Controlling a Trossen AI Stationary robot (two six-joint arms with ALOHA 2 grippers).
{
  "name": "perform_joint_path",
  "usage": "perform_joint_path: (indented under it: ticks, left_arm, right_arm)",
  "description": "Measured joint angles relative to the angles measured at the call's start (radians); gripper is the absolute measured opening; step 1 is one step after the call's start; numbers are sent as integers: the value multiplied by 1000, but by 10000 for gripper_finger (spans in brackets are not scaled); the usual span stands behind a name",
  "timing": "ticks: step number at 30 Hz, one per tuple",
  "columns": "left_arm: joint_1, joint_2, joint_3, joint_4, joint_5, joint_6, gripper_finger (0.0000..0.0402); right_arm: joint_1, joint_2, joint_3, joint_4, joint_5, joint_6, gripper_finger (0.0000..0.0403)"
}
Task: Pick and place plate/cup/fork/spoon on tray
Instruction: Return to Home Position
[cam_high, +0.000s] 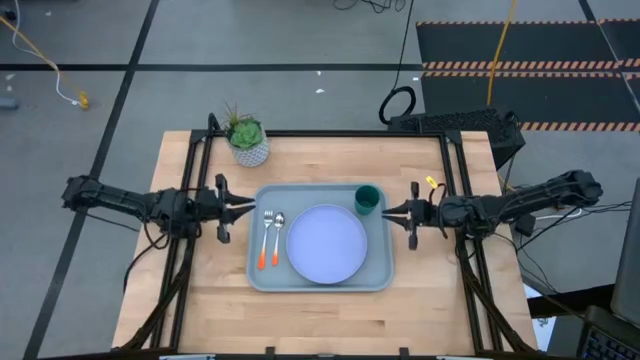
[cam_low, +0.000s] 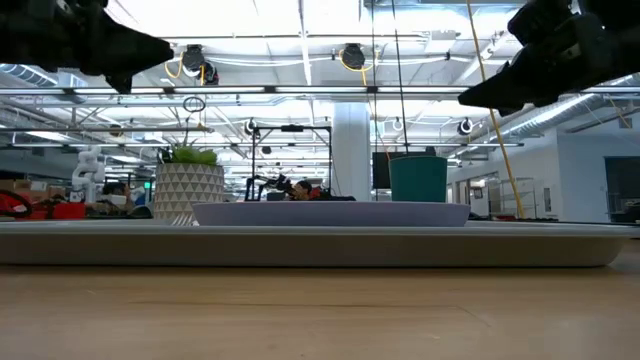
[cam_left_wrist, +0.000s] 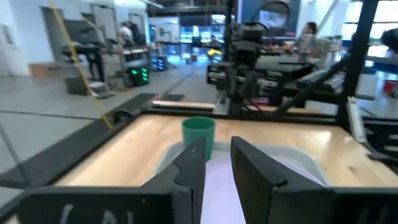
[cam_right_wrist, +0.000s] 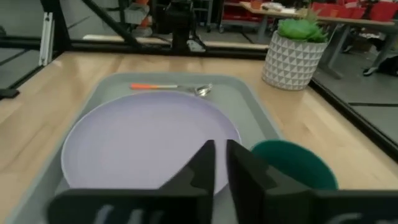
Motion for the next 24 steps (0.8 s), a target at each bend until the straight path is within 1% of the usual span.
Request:
perform_joint_path:
  ticks: [2, 3, 5, 6, 11, 15, 17, 19, 21, 24]
  left_arm:
    - [11, -1, -2, -24, 32, -20, 64]
    - [13, 0, -3, -37, 35, -28, 50]
    - [12, 1, -3, -55, 36, -34, 18]
    - [12, 1, -3, -58, 36, -36, 10]
    - [12, 1, -3, -58, 36, -27, 4]
    - [39, 1, -3, 11, 42, 28, 3]
    - [59, 1, -3, 21, 70, 31, 3]
    - [74, 1, -3, -3, 94, 12, 2]
    - [80, 1, -3, -54, 97, -9, 2]
    - [87, -4, -3, -126, 68, -35, 1]
  right_arm:
    - [-6, -10, 0, -24, -20, -2, 16]
    - [-7, -16, 0, -37, -28, -3, 8]
    - [-7, -30, 0, -60, -28, 3, 6]
    - [-7, -38, 0, -66, -28, 11, 5]
    - [-9, -67, 0, -70, -27, 10, 1]
    - [-39, -76, 0, -35, -30, -22, 0]
    - [-61, -76, 0, -25, -64, -24, 0]
    - [-77, -76, 0, -40, -108, -8, 0]
    - [-83, -76, 0, -71, -134, 13, 0]
    - [-83, -79, 0, -113, -134, 25, 0]
